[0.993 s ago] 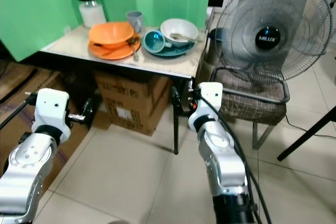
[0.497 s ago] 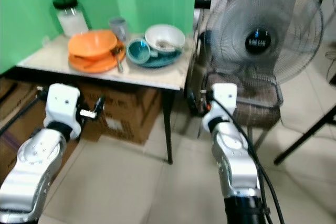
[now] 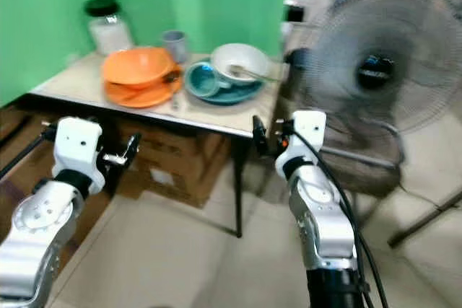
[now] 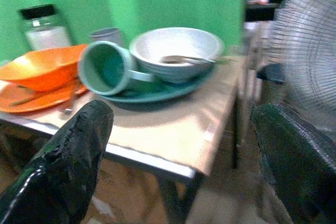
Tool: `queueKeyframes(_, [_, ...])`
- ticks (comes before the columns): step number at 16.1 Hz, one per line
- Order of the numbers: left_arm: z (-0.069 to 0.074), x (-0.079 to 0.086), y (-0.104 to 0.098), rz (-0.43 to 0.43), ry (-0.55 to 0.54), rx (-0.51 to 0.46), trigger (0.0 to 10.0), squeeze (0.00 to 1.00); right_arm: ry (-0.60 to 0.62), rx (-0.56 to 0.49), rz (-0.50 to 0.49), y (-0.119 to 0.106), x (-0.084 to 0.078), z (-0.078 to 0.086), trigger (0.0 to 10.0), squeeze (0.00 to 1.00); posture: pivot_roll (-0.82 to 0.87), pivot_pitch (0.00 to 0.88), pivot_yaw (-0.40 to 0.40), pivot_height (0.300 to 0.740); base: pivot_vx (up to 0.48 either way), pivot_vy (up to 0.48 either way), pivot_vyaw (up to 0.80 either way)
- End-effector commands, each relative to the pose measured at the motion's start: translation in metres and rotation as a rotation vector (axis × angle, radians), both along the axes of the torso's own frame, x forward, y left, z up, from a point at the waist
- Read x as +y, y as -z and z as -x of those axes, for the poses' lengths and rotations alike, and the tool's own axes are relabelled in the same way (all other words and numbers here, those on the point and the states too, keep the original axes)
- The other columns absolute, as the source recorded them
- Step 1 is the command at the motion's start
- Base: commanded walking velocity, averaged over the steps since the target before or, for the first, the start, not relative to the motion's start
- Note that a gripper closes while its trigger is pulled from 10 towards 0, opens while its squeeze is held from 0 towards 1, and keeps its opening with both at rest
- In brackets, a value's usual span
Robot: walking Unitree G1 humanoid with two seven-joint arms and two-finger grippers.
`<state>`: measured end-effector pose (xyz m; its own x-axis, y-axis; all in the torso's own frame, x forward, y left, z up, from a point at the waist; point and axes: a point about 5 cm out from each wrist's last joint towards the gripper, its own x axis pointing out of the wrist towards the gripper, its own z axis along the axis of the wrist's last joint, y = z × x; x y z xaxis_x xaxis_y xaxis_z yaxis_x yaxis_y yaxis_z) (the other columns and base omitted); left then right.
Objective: Setting the table
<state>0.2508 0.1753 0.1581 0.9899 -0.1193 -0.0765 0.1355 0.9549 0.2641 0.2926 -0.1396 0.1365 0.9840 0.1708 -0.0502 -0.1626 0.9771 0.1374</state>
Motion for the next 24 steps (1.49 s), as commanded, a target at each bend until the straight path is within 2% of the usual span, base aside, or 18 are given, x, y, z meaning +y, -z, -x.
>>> queueKeyframes(1, [0.000,0.006,-0.006,-0.023,-0.010,-0.020,10.0,0.00,-0.021,-0.051,-0.013,-0.015,0.011,-0.006,10.0,0.00,0.14,0.000,0.031,0.740,0.349,0.000,0.00])
queueKeyframes(3, [0.000,0.000,-0.007,-0.057,0.046,-0.012,10.0,0.00,-0.006,-0.053,-0.034,-0.021,0.007,-0.010,10.0,0.00,0.14,0.000,0.031,0.740,0.351,0.000,0.00])
queueKeyframes(5, [0.001,-0.004,-0.007,-0.051,0.064,-0.009,10.0,0.00,-0.017,-0.053,0.002,-0.029,0.006,-0.013,10.0,0.00,0.13,0.000,0.034,0.740,0.351,0.000,0.00])
queueKeyframes(7, [0.000,-0.005,-0.006,-0.046,0.075,-0.004,10.0,0.00,-0.038,-0.086,-0.013,-0.039,0.005,-0.015,10.0,0.00,0.13,0.000,0.034,0.740,0.349,0.000,0.00])
queueKeyframes(11, [0.000,-0.003,-0.006,-0.036,0.051,0.000,10.0,0.00,-0.013,-0.077,0.002,-0.036,0.001,-0.011,10.0,0.00,0.12,0.000,0.037,0.740,0.370,0.000,0.00])
queueKeyframes(18, [-0.002,-0.011,-0.008,-0.043,0.116,0.001,10.0,0.00,-0.023,-0.078,-0.010,-0.037,0.001,-0.010,10.0,0.00,0.11,0.000,0.045,0.740,0.372,0.000,-0.11])
queueKeyframes(22, [0.000,-0.016,-0.009,-0.051,0.143,0.000,10.0,0.00,-0.042,-0.086,0.026,-0.042,-0.001,-0.013,10.0,0.00,0.12,0.000,0.038,0.740,0.373,0.000,-0.20])
queueKeyframes(24, [0.001,-0.014,-0.010,-0.057,0.144,-0.001,10.0,0.00,-0.129,-0.079,0.111,-0.044,-0.003,-0.018,10.0,0.00,0.12,0.000,0.031,0.740,0.373,0.000,0.00])
